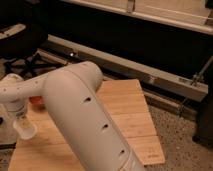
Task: Place the ceramic cup over the eraser
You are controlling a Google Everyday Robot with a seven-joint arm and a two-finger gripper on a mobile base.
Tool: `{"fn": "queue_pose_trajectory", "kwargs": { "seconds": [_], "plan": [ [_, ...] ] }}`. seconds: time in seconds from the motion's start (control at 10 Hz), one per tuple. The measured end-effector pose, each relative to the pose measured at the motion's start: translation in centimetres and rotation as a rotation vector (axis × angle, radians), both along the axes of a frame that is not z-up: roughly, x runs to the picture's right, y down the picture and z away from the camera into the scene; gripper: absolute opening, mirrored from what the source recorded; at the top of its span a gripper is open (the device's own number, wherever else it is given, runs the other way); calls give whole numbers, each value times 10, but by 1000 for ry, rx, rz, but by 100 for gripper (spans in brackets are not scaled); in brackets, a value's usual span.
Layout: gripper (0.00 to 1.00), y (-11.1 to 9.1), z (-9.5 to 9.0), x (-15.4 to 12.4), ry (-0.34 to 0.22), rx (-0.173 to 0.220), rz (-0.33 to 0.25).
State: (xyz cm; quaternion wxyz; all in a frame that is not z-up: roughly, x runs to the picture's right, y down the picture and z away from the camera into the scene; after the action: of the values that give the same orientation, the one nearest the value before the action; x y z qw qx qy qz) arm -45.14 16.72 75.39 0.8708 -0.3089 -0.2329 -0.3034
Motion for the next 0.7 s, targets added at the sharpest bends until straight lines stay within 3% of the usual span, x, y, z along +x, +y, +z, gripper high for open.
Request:
{"fn": "queue_pose_trajectory", "kwargs": {
  "seconds": [0.2,0.3,0.4,0.7],
  "plan": [
    [4,-4,-2,-5,-2,-4,-15],
    [0,-13,-6,-1,1,1,-6],
    [0,-35,-13,15,14,18,22],
    [0,-73,-29,72,38,64,128]
  ]
}}
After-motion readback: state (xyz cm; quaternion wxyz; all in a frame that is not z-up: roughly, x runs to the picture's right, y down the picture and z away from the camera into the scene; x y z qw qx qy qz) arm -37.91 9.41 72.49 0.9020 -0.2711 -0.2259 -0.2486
